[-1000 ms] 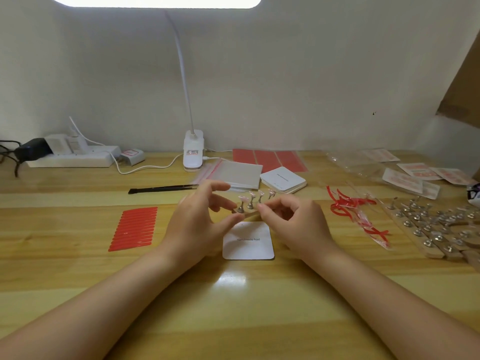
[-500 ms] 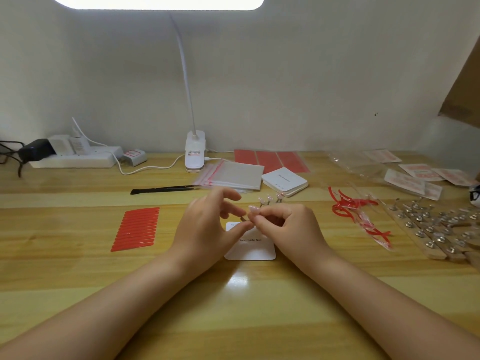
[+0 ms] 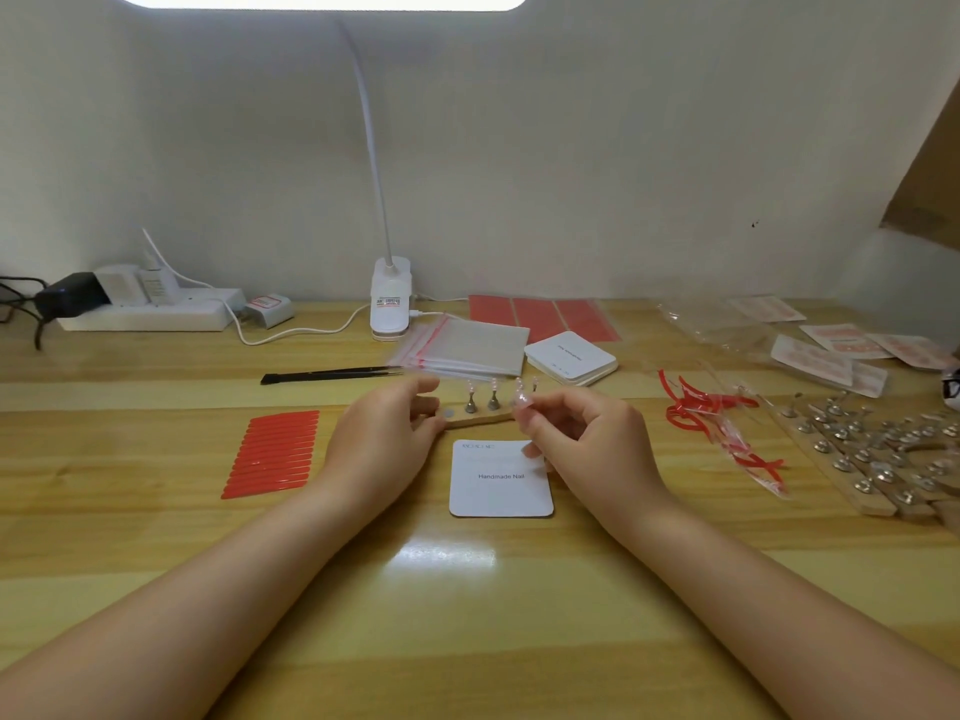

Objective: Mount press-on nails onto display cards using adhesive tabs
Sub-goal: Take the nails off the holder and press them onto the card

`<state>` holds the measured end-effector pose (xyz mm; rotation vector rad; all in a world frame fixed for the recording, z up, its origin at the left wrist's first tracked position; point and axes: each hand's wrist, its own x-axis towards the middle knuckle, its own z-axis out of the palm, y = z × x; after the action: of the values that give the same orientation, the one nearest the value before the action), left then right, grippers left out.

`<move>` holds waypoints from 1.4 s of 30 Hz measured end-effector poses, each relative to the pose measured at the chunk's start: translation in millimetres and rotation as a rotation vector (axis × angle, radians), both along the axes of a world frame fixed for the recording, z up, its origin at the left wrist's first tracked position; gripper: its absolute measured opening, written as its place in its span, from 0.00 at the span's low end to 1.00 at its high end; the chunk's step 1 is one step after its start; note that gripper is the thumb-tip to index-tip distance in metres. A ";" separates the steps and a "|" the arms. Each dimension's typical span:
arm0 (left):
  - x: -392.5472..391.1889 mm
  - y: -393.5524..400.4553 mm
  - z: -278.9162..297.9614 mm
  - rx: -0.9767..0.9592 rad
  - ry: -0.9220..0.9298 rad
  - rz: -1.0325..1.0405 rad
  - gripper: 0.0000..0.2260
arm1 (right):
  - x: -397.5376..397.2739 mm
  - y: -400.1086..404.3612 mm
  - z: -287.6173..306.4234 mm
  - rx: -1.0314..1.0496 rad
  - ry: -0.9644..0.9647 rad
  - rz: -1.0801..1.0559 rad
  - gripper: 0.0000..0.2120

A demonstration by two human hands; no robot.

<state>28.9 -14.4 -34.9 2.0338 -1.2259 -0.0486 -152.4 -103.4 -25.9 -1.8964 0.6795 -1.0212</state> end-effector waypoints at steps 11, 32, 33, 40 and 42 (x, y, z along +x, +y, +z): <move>-28.1 13.6 16.0 -0.280 -0.115 -0.129 0.11 | -1.0 0.9 -0.6 -0.005 -0.002 0.007 0.04; -33.1 9.2 8.8 -0.318 -0.230 -0.288 0.11 | 0.8 2.5 -2.6 -0.153 0.051 0.053 0.04; -32.9 8.8 8.2 -0.320 -0.246 -0.285 0.11 | 0.9 2.1 -3.0 -0.158 0.055 0.054 0.04; -32.0 8.3 7.1 -0.301 -0.307 -0.275 0.11 | 2.0 0.8 -4.0 -0.180 0.062 0.056 0.04; -30.2 8.5 7.6 -0.301 -0.290 -0.265 0.09 | 2.1 0.9 -4.1 -0.184 0.061 0.058 0.05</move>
<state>-1.3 -5.9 -27.3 1.6483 -1.5730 0.2965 -150.3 -102.5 -30.1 -2.1022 0.5779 -1.0217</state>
